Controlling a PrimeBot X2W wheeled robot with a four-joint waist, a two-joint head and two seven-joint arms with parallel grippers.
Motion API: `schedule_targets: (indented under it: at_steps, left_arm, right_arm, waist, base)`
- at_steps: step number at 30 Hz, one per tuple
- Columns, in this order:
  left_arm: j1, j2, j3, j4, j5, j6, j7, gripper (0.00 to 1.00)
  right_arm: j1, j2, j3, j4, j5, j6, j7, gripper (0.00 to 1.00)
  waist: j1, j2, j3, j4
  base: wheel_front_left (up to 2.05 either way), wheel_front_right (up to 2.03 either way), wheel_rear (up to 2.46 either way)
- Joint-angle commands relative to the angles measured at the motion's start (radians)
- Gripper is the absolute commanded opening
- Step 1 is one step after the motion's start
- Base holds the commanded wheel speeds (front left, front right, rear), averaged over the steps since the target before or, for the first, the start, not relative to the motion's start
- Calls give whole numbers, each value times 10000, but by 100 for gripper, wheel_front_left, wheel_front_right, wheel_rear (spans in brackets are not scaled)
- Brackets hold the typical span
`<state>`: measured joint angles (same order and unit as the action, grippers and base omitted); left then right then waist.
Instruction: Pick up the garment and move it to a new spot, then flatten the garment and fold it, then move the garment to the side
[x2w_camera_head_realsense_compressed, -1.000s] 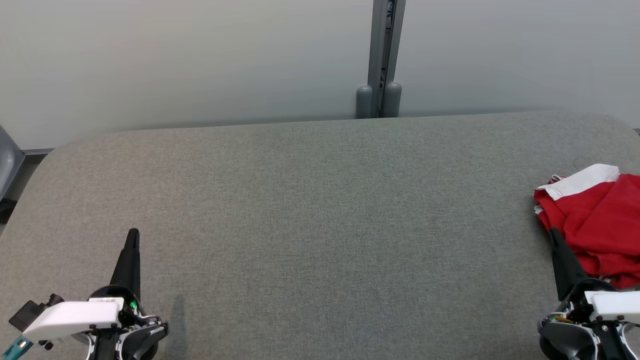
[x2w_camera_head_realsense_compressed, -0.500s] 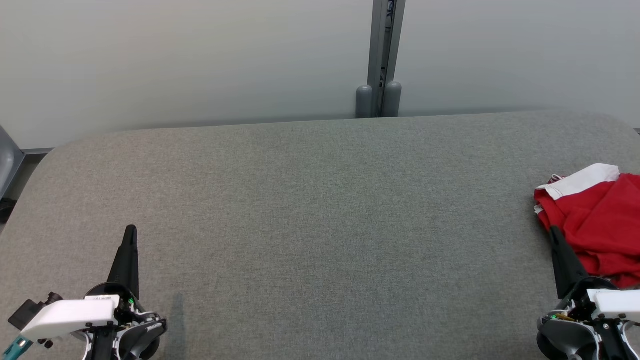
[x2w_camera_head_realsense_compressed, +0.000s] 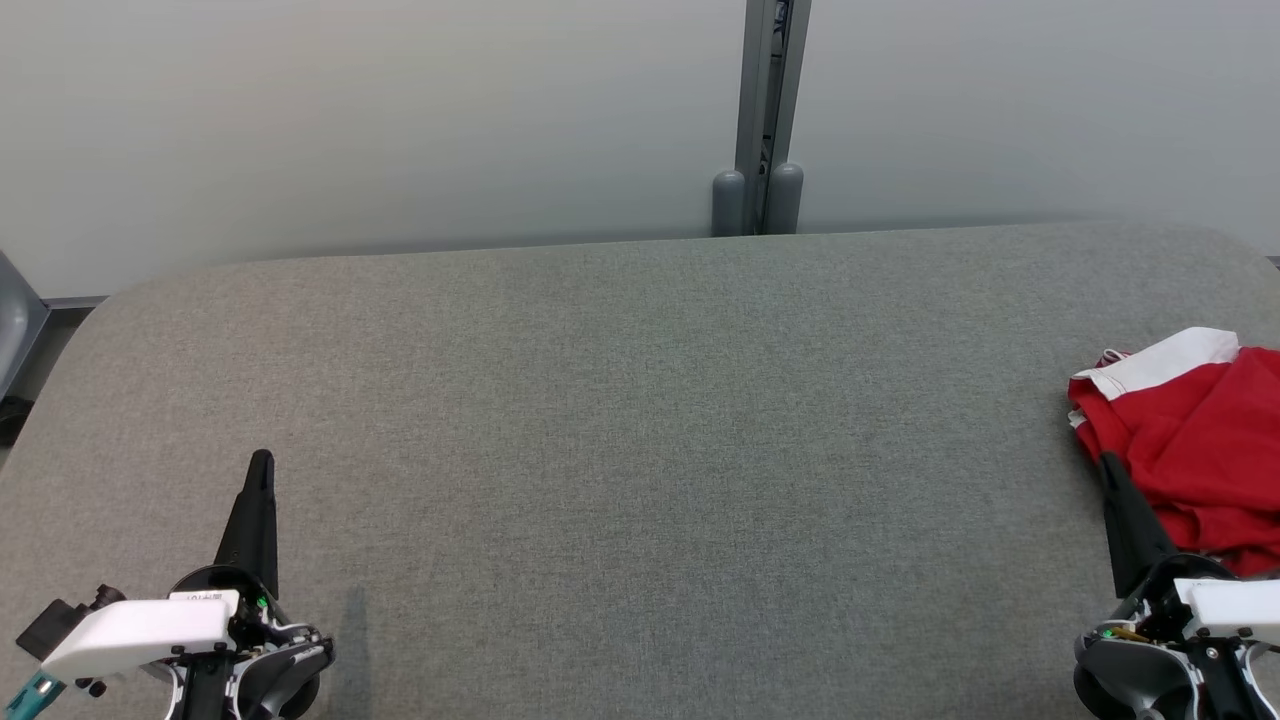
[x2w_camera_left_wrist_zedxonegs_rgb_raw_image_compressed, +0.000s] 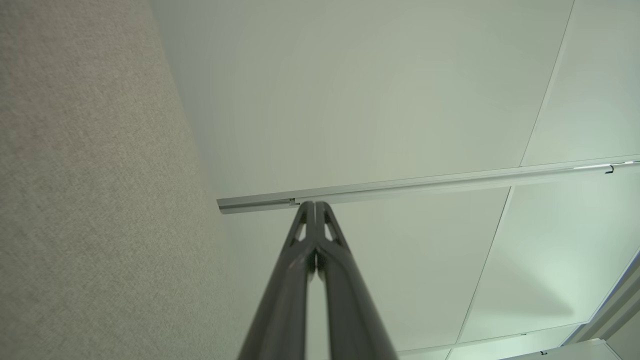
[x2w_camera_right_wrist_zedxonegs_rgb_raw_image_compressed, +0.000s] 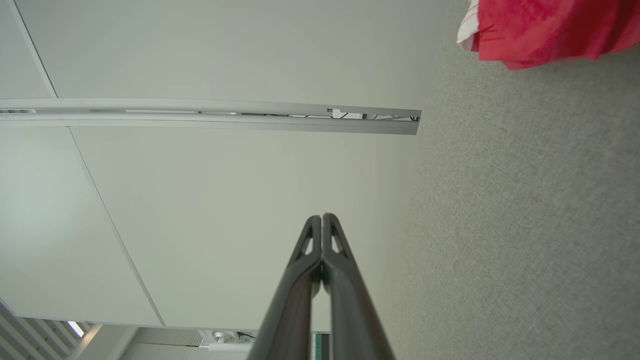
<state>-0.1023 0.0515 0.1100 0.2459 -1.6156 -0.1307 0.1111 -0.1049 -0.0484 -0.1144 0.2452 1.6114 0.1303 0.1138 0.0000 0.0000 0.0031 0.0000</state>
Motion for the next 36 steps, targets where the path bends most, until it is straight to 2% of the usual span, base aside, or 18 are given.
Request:
schedule_targets:
  at_steps: [1, 36]
  left_arm:
    - [-131, 17, 41, 6, -10, -42, 18, 0]
    - [-134, 4, 63, 4, 18, -42, 34, 0]
  right_arm:
    - [-87, -32, -21, 24, 13, 7, 27, 0]
    - [-86, -32, -19, 24, 15, 7, 26, 0]
  waist:
    - [0, 0, 0, 0]
    - [0, 0, 0, 0]
  base:
    - [0, 0, 0]
    - [0, 0, 0]
